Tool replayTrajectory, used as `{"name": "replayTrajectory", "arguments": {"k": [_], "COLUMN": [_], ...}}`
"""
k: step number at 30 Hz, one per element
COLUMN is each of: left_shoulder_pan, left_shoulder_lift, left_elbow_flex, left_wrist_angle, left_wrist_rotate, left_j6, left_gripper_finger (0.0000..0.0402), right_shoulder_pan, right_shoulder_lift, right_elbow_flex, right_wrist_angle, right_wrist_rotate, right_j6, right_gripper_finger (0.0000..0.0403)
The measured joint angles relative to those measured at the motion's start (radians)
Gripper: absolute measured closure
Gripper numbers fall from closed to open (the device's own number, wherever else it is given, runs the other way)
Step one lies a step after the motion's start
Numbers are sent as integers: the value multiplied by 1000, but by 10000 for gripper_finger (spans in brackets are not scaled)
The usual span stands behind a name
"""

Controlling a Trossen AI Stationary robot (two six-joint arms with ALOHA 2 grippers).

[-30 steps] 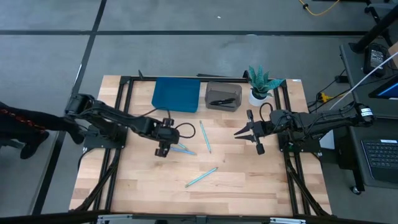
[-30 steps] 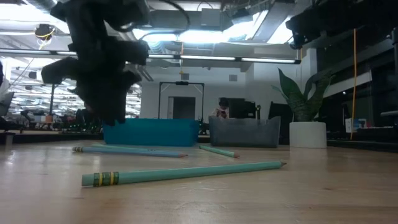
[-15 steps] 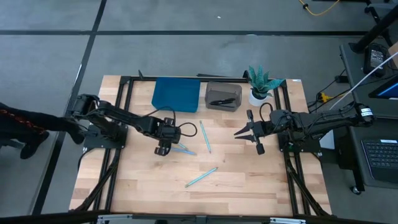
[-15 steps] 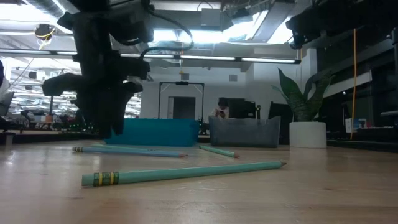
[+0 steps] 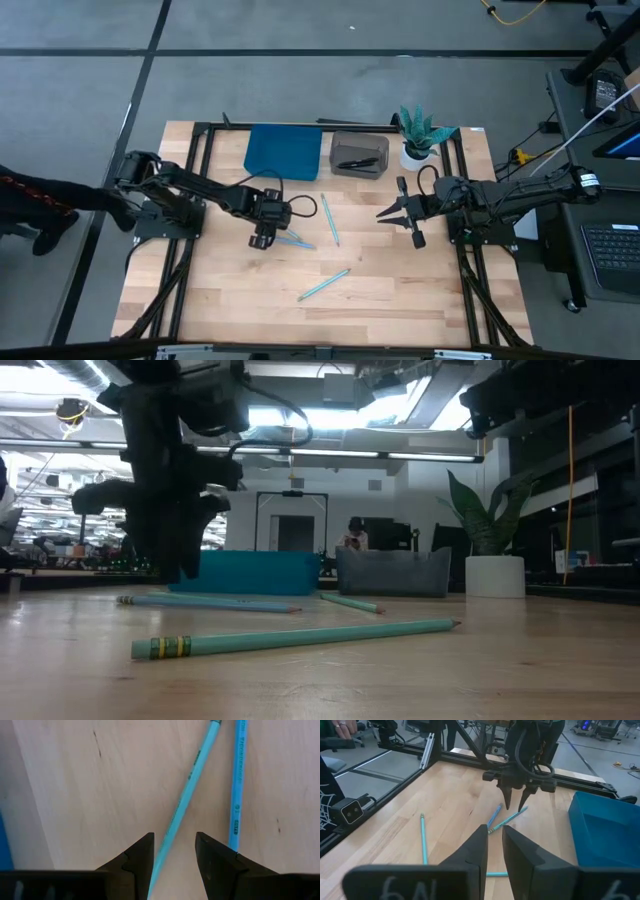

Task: Sort pens & pencils
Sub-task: Put the light green pencil into the blue bin

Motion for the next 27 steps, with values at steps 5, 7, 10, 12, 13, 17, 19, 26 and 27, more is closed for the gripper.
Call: {"name": "replayTrajectory", "arguments": {"k": [5, 7, 10, 12, 13, 17, 19, 26, 27], "left_shoulder_pan": [2, 2, 5, 5, 5, 6, 6, 6, 5], "left_shoulder_lift": [64, 86, 107, 110, 110, 111, 111, 113, 113], "left_elbow_flex": [0, 3, 5, 5, 4, 4, 3, 2, 2], "left_wrist_angle": [7, 6, 4, 1, 1, 1, 1, 0, 0], "left_wrist_rotate": [0, 0, 4, 4, 4, 18, 25, 38, 39], "left_j6": [9, 14, 15, 15, 15, 15, 15, 15, 15], "left_gripper_finger": [264, 264, 264, 264, 264, 265, 270, 320, 329], "right_shoulder_pan": [0, 0, 0, 0, 0, 0, 0, 0, 0], "right_shoulder_lift": [0, 0, 0, 0, 0, 0, 0, 0, 0], "right_elbow_flex": [0, 0, 0, 0, 0, 0, 0, 0, 0], "right_wrist_angle": [0, -1, -1, -1, -1, -2, -2, -3, -3], "right_wrist_rotate": [0, 0, 0, 0, 0, 0, 0, 0, 0], "right_j6": [0, -1, -1, -1, -1, -1, -7, -14, -14], "right_gripper_finger": [343, 343, 343, 343, 343, 343, 343, 343, 343]}}
